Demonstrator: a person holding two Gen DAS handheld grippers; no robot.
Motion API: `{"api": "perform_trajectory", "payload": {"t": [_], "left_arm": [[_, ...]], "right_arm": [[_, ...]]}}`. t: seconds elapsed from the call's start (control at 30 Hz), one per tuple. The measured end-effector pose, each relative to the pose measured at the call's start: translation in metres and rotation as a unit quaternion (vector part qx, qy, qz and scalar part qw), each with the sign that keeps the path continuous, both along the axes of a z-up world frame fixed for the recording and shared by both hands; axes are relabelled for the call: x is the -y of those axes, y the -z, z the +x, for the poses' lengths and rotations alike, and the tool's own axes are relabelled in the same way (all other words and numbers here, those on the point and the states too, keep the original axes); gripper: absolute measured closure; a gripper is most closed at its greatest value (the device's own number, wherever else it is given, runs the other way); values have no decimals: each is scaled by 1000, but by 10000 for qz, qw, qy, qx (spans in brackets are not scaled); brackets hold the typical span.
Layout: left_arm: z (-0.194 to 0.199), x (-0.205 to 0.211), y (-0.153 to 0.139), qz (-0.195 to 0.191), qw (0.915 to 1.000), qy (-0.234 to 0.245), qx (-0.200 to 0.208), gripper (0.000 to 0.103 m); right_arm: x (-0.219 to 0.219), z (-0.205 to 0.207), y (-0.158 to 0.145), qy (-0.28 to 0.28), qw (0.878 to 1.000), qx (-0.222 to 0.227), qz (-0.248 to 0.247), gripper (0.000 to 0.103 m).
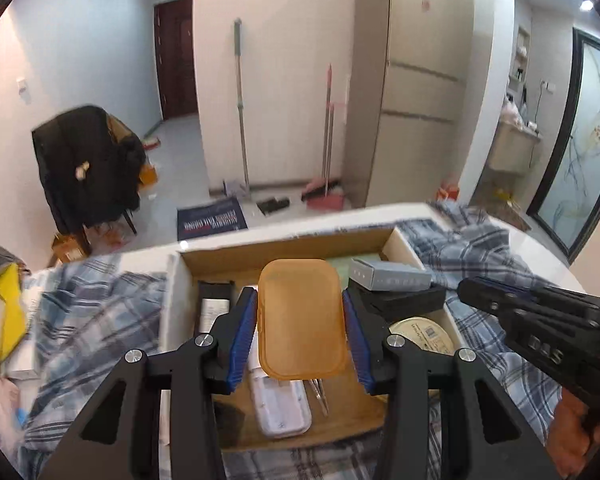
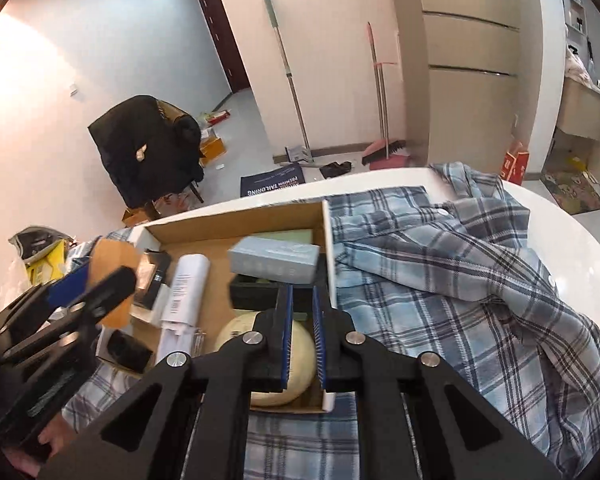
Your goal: Organize rigid objects
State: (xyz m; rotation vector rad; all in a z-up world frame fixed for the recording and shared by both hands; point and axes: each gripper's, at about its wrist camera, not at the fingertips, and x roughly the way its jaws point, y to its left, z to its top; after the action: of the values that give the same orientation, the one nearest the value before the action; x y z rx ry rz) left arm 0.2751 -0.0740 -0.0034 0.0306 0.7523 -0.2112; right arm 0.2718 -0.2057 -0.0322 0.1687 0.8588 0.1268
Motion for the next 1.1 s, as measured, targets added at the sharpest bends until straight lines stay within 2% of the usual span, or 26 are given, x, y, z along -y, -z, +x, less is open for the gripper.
{"api": "perform_trajectory", "payload": {"t": [0.13, 0.27, 0.43, 0.57, 0.67, 0.73, 0.8, 0.87, 0.9, 0.93, 0.97, 1.0, 1.1], "left_arm": [[21, 11, 20, -62, 9996, 8, -275, 58], [33, 17, 35, -211, 9986, -29, -478, 58], [34, 27, 38, 75, 9994, -64, -319, 58], [34, 23, 36, -7, 9995, -118, -297, 58], [31, 20, 32, 84, 9995, -161, -253, 57], [24, 18, 25, 165, 9996, -197, -101, 49], [8, 11, 9, 96, 9991, -295, 284, 35], [-11, 4, -9, 6, 9970, -327, 699, 34], [-21, 1, -19, -36, 9956, -295, 894, 30], [-30, -1, -28, -83, 9941, -261, 1052, 25], [-42, -4, -41, -160, 9913, -236, 1282, 12], [-51, -7, -49, -199, 9888, -259, 1458, 9], [-82, -13, -75, -185, 9781, -383, 2036, 9]], "right_arm": [[3, 2, 4, 36, 9999, 23, -145, 94], [10, 4, 7, 39, 10000, -59, -42, 94], [15, 6, 3, 99, 9999, 1, -39, 94], [15, 4, 1, 83, 9999, 30, -55, 94], [15, 4, -1, 86, 9999, 51, -66, 94], [16, 2, -4, 126, 9998, 113, -92, 94], [17, -3, -11, 138, 9997, 202, -92, 94], [17, -8, -21, 109, 9994, 329, -66, 94], [16, -13, -27, 101, 9990, 420, -80, 94], [15, -17, -32, 128, 9985, 509, -129, 94], [13, -21, -36, 175, 9979, 586, -204, 94], [12, -25, -41, 187, 9973, 660, -273, 94], [7, -42, -60, 115, 9949, 924, -400, 94]]}}
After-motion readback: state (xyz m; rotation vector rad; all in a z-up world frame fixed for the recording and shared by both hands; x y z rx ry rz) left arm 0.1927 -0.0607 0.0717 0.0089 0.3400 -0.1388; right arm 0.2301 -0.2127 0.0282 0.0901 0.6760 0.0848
